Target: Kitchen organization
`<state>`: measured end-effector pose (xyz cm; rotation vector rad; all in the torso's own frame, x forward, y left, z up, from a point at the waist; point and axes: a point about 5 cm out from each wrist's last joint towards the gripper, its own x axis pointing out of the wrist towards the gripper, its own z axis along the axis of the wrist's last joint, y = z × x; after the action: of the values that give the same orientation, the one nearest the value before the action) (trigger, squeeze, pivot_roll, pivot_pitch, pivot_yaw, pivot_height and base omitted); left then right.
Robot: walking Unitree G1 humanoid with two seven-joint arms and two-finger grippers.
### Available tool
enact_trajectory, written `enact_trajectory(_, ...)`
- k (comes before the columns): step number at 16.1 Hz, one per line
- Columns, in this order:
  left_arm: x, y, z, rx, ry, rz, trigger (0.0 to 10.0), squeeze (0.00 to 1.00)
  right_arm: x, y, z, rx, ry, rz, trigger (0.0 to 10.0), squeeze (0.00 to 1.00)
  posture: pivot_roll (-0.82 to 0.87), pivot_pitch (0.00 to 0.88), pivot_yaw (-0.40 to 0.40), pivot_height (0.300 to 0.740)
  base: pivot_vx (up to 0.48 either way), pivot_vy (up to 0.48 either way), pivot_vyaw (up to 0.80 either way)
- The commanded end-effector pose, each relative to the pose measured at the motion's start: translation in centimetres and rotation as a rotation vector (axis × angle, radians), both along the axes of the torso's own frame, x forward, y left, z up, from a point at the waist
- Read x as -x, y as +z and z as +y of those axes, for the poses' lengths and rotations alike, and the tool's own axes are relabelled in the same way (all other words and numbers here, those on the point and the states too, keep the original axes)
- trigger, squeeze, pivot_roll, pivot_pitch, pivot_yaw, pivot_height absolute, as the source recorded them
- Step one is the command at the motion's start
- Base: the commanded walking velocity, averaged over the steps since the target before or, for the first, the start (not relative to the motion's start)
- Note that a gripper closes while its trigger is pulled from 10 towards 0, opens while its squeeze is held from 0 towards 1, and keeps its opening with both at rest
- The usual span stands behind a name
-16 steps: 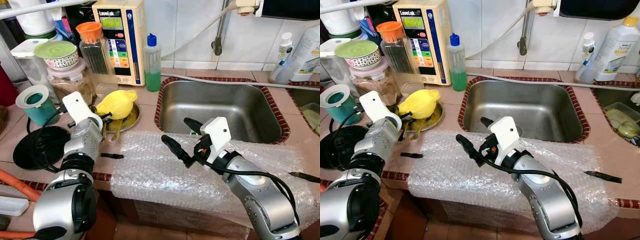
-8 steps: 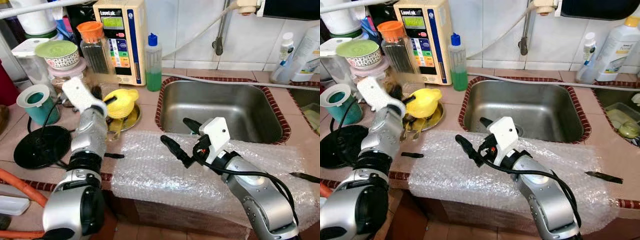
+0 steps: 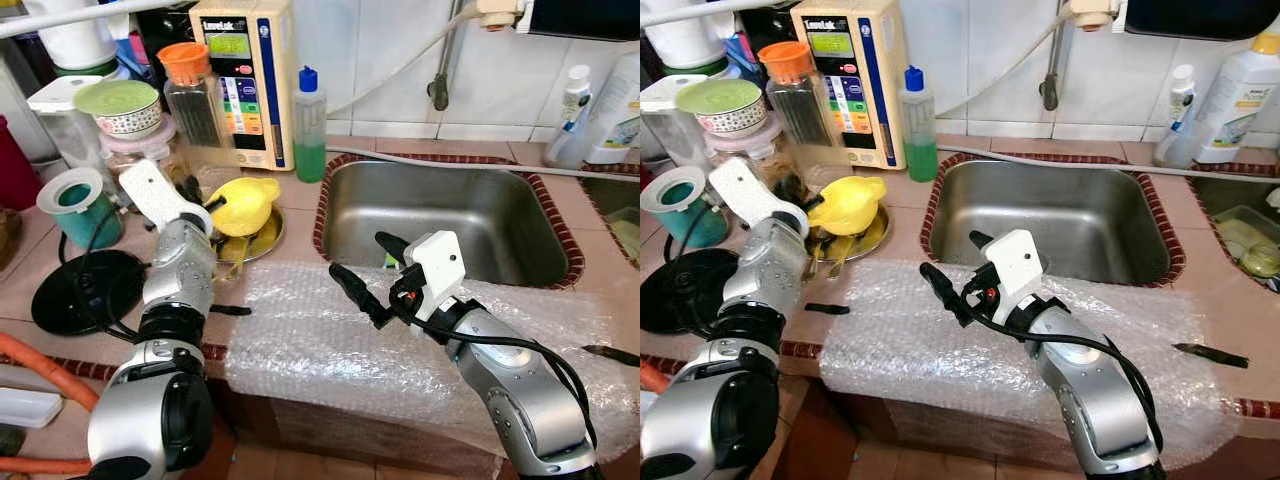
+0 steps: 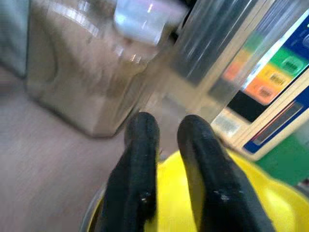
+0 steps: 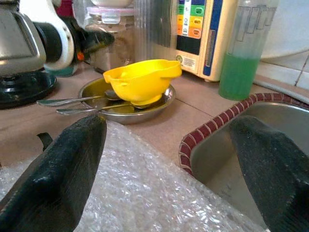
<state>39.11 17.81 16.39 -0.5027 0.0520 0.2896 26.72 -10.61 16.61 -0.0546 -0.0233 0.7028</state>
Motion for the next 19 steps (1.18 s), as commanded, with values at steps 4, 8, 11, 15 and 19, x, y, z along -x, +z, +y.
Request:
enact_trajectory(4,-0.4,-0.6,-1.2,0.055,-0.034,0.087,10.0,1.00,-0.2,0.4,0.1,0.001,-0.006,-0.021,10.0,0.00,-0.09,0.000,0.073,0.740,0.000,0.000,0.00)
enact_trajectory(8,-0.6,-0.4,-1.0,0.072,-0.009,0.105,10.0,1.00,-0.1,0.4,0.2,0.003,-0.008,-0.025,10.0,0.00,-0.10,0.000,0.080,0.740,0.000,0.000,0.00)
enact_trajectory(11,-0.6,-0.4,-1.2,0.085,-0.006,0.116,10.0,1.00,0.0,0.4,0.2,0.004,-0.010,-0.027,10.0,0.00,-0.10,0.000,0.080,0.740,0.000,0.000,0.00)
enact_trajectory(15,-0.7,-0.6,-1.2,0.105,0.004,0.146,10.0,1.00,0.0,0.4,0.1,0.006,-0.012,-0.028,10.0,0.00,-0.11,0.000,0.087,0.740,0.000,0.000,0.00)
enact_trajectory(19,-0.6,-1.2,-1.3,0.139,0.011,0.201,10.0,1.00,0.0,0.3,0.2,0.007,-0.003,-0.026,10.0,0.00,-0.11,0.000,0.087,0.740,0.000,0.000,0.00)
